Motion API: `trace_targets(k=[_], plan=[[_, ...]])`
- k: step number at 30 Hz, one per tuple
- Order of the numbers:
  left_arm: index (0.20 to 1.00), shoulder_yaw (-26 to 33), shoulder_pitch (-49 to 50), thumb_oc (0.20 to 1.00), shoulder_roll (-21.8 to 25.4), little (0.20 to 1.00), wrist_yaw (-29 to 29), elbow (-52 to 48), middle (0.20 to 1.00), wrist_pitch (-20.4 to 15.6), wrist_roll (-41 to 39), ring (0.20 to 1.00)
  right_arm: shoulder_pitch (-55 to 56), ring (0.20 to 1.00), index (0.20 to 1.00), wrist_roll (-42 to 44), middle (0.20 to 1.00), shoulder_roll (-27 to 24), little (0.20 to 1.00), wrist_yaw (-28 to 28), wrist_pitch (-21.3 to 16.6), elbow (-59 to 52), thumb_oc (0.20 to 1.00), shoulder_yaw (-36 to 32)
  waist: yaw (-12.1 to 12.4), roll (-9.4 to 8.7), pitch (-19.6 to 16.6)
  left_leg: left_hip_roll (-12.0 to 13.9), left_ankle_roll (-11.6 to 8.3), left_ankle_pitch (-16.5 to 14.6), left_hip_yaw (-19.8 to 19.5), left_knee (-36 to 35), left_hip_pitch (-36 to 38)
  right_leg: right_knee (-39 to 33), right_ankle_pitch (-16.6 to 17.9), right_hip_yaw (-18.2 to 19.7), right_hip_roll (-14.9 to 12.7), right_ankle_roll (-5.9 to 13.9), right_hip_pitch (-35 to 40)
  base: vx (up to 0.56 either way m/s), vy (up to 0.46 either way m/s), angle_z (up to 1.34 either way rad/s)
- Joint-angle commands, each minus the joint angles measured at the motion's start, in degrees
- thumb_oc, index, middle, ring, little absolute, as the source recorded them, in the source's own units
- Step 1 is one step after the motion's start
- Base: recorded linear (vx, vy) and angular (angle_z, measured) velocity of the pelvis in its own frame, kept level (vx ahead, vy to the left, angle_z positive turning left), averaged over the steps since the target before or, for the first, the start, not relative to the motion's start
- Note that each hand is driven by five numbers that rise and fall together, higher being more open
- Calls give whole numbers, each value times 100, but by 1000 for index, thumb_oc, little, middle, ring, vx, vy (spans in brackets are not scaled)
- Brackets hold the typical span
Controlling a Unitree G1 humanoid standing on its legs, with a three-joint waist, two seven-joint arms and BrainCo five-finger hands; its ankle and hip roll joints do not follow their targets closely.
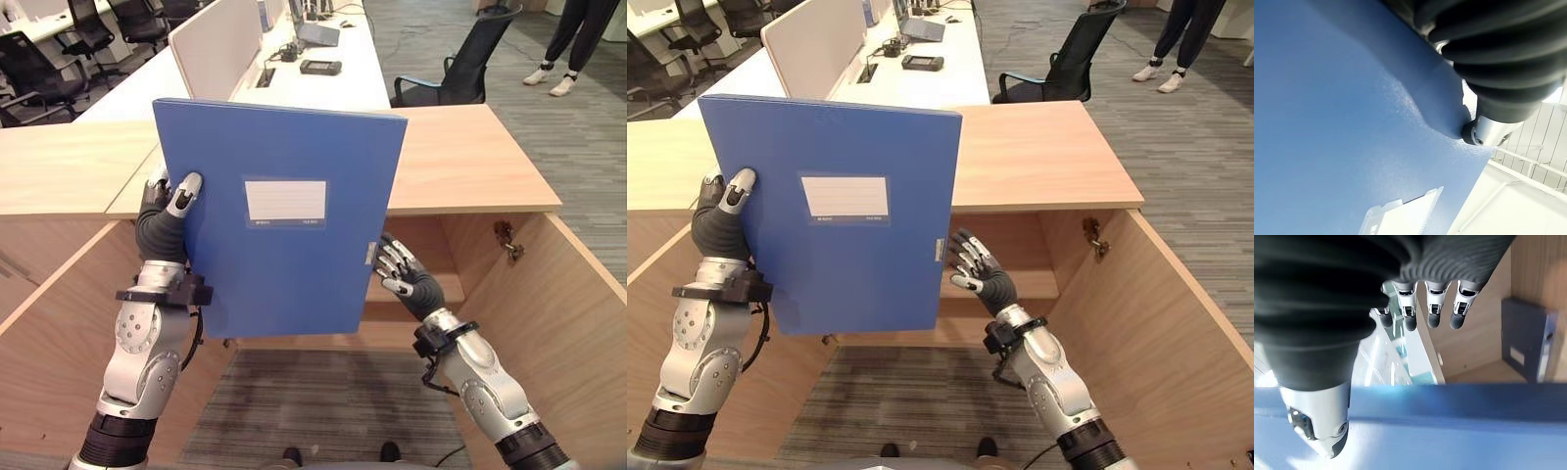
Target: Put the empty folder in the office cabinet
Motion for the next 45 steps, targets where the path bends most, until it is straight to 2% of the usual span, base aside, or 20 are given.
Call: trace_targets(k=[1, 13, 40, 42, 45], plan=[[200, -36, -596, 200, 145, 200, -99, 93, 200, -239, 123, 200, -501, 1000, 1000, 251, 1000, 138, 1000, 231, -158, -650, 1000, 34, -30, -325, -48, 89, -117, -523, 98, 68, 155, 116, -668, -26, -478, 489, 356, 0, 0, 0], [200, -67, -557, 200, 127, 200, -282, 198, 200, -212, 457, 200, -625, 1000, 1000, 144, 1000, 120, 1000, 379, -104, -825, 1000, 69, -46, -338, -56, 91, -109, -533, 126, 68, 161, 123, -664, -11, -473, 490, 342, 2, -1, -1], [200, -498, -850, 200, -21, 200, -145, 415, 200, -239, 1377, 200, -698, 1000, 1000, -58, 1000, 299, 1000, 263, -37, -541, 1000, 342, -78, -381, -60, 102, -97, -542, 140, 68, 161, 133, -681, -1, -458, 478, 333, 0, 0, 0], [200, -522, -904, 200, -21, 200, -114, 441, 200, -240, 1417, 200, -708, 1000, 1000, -49, 1000, 298, 1000, 259, -41, -556, 1000, 363, -85, -385, -52, 100, -93, -470, 138, 68, 119, 158, -630, 0, -459, 471, 282, -15, -2, 0], [200, -569, -978, 200, -34, 200, -84, 492, 200, -253, 1461, 200, -719, 1000, 1000, -46, 1000, 297, 1000, 257, -45, -548, 1000, 391, -97, -383, -64, 100, -97, -541, 136, 68, 165, 140, -677, -2, -454, 483, 323, 15, 1, 0]])
